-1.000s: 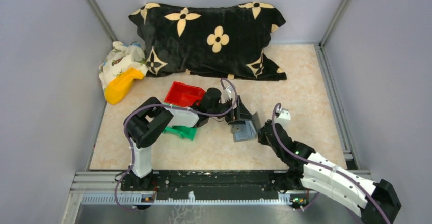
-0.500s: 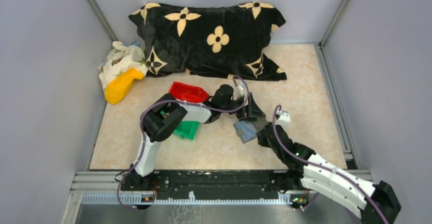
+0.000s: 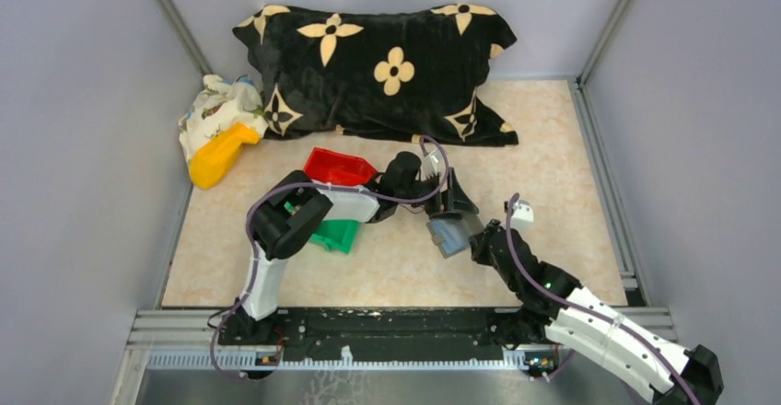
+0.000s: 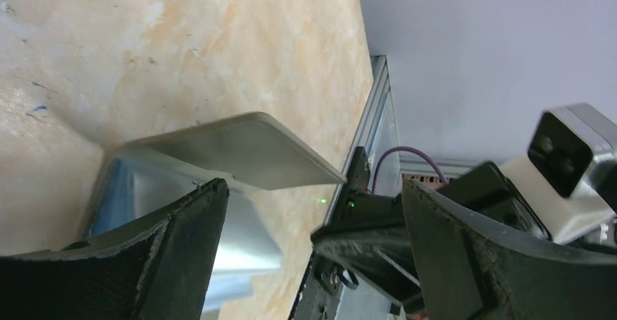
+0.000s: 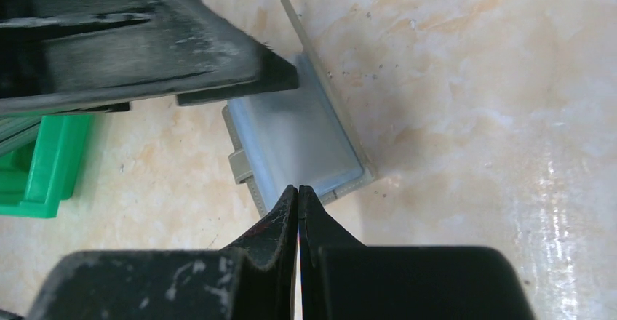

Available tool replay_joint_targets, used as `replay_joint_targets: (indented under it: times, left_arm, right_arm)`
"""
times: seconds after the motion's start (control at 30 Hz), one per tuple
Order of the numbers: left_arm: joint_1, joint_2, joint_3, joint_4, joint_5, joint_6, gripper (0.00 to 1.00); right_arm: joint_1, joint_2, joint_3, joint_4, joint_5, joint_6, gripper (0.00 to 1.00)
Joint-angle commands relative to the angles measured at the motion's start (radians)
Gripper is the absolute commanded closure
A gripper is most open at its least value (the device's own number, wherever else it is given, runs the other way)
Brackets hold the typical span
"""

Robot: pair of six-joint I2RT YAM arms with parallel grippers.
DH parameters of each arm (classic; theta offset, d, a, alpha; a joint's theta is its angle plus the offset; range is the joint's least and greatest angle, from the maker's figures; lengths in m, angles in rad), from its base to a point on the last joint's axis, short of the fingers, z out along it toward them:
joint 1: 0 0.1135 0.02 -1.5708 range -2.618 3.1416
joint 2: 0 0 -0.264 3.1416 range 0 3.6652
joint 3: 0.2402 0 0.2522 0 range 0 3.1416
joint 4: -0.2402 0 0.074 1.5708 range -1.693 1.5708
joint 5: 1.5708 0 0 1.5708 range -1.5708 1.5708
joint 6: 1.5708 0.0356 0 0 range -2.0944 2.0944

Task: Take the credit cards out of the card holder

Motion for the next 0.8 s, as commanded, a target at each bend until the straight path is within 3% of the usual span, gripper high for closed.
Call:
replay_joint_targets:
  times: [0.0,0.17,0.57,0.77]
  left_arm:
    - [0.019,-0.132,-0.043,-0.037,-0.028,0.09,0.05]
    - [0.03,-0.248,-0.108,-0.144,-0.069,0.185,0.05]
    - [0.044,-0.455,-0.286,-0.211,-0.125,0.244,0.03]
    - [0.044,-0.499,-0.345,-0.203,-0.13,0.234,0.03]
  right_arm:
    - [-0.015,0.019,0.093,-0.011,0.079,-0.062,1.0]
    - [-0.083,0.167,0.17,0.035,0.051,-0.109,1.0]
    - [-0.363,0.49,0.176,0.291,-0.252,-0.225,1.0]
    - [-0.384,0.61,0.155,0.357,-0.287,-0.213,1.0]
